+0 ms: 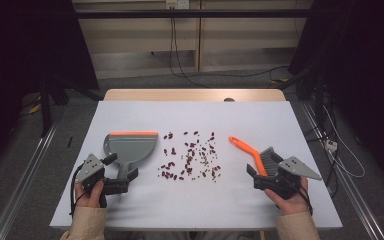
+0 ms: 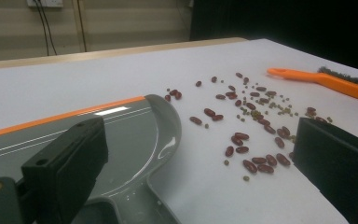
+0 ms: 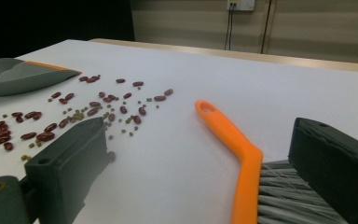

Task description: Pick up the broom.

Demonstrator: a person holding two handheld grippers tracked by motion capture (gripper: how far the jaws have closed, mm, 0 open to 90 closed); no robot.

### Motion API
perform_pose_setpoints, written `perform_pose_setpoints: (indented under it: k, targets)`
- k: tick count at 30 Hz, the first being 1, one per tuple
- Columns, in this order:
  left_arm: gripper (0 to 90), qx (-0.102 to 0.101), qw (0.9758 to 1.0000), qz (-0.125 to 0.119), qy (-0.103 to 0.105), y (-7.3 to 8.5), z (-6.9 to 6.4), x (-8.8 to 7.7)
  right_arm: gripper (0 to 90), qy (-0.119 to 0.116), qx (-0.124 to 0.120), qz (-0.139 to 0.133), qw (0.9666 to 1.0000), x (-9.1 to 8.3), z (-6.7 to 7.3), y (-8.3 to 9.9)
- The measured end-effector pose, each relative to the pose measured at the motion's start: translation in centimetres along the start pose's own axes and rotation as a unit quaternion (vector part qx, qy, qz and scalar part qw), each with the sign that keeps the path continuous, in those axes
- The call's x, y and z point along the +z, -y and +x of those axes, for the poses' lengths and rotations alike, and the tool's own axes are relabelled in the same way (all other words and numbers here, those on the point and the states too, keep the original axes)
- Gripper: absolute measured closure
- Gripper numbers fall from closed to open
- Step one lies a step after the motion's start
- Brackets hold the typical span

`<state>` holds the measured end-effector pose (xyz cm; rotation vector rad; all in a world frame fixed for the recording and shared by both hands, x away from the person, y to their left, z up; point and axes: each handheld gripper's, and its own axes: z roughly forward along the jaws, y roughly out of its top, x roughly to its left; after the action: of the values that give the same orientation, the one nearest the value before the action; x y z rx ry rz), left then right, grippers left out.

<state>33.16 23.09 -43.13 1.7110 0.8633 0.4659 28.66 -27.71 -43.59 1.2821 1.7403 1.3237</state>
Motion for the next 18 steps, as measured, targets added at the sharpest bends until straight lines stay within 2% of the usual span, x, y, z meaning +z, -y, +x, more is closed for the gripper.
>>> perform_pose_setpoints:
  k: [1, 3, 9, 15, 17, 18]
  targets:
    - [3.1, 0.0, 1.0, 0.0, 0.0, 0.0, 0.0, 0.0, 4.2, 0.0, 0.0, 0.0, 1.0, 0.0, 0.0, 0.0]
    - [3.1, -0.002, 1.0, 0.0, -0.001, 0.0, 0.1, 0.0, 4.1, -0.001, 0.001, 0.021, 0.9998, 0.6, -0.4, -0.5]
    - [3.1, -0.002, 1.0, 0.0, -0.001, 0.0, 0.1, -0.1, 7.5, 0.001, -0.003, 0.056, 0.9984, 2.2, -1.2, -1.8]
    - [3.1, -0.004, 1.0, 0.0, -0.001, 0.0, 0.2, -0.1, 18.0, 0.016, 0.005, 0.112, 0.9936, 4.3, -2.6, -3.0]
    - [3.1, -0.004, 1.0, 0.0, -0.001, 0.0, 0.2, -0.1, 26.3, 0.01, 0.007, 0.128, 0.9917, 5.0, -2.9, -3.2]
    - [3.1, -0.004, 1.0, 0.0, 0.0, 0.0, 0.2, -0.1, 26.7, 0.009, 0.008, 0.137, 0.9905, 5.3, -3.0, -3.3]
